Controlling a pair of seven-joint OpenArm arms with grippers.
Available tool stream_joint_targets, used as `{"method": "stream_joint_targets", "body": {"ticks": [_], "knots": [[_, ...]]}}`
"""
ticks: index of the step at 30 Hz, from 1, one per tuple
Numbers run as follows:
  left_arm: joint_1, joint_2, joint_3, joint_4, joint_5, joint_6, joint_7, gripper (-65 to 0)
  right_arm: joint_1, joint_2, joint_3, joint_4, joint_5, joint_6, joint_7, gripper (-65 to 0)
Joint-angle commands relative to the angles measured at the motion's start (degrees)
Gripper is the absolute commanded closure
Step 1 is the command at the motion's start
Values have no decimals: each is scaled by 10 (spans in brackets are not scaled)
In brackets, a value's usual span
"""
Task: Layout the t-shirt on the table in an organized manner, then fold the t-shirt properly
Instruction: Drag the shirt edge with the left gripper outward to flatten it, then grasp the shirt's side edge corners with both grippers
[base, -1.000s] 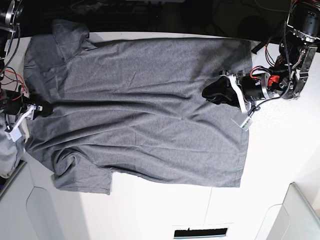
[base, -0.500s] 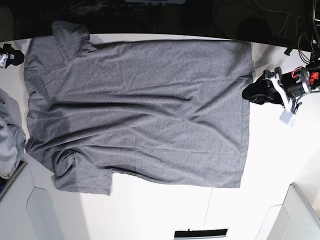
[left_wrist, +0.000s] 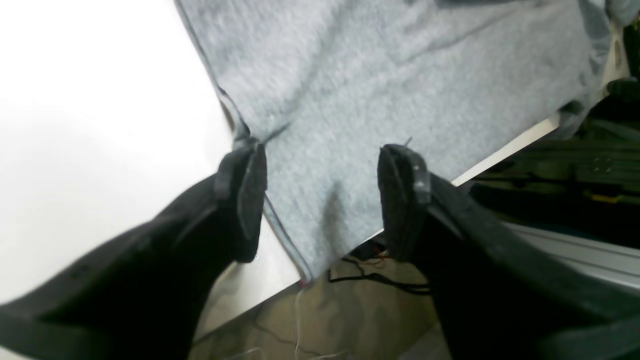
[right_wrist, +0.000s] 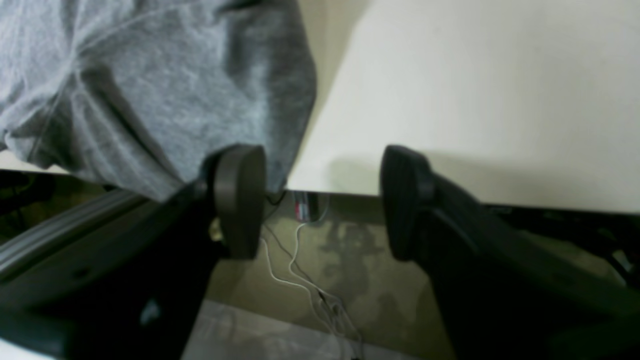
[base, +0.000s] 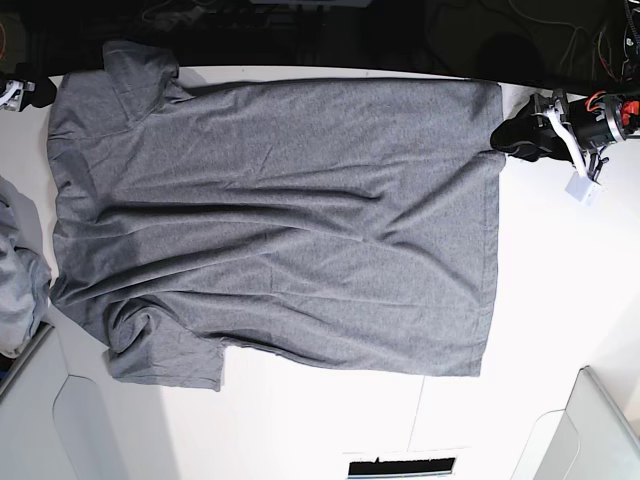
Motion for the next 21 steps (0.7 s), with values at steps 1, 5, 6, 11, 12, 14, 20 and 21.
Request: {"method": "stream_joint_targets", "body": {"ticks": [1,5,6,11,12,14,20,21], "knots": [[-2,-9,-6,8,-6,-6,-14,-377,3,9,5,6,7,2,10,-367],[-2,-1,-6,7,16,-6,-20,-377,12,-16,5,6,-17,2,27,-367],[-2,2,-6,7,18,-6,-20,-377,15,-22,4,5,-21,2,29,-367],[-2,6,-6,7,19,-6,-20,-377,18,-49,-7,5,-30,2,30,-367],[-2,6,-6,7,19,-6,-20,-377,17,-54,-11,5,-30,3,28,-367],[-2,6,-6,7,19,-6,-20,-377,17,-65,-21,5,-30,2,20,-367],[-1,6,-6,6,44,-6,-14,-377,12,-85,-44,6,-19,2,6,-366],[-1,6,-6,5,51,-6,-14,-377,12,-87,-44,6,-16,2,6,-366]]}}
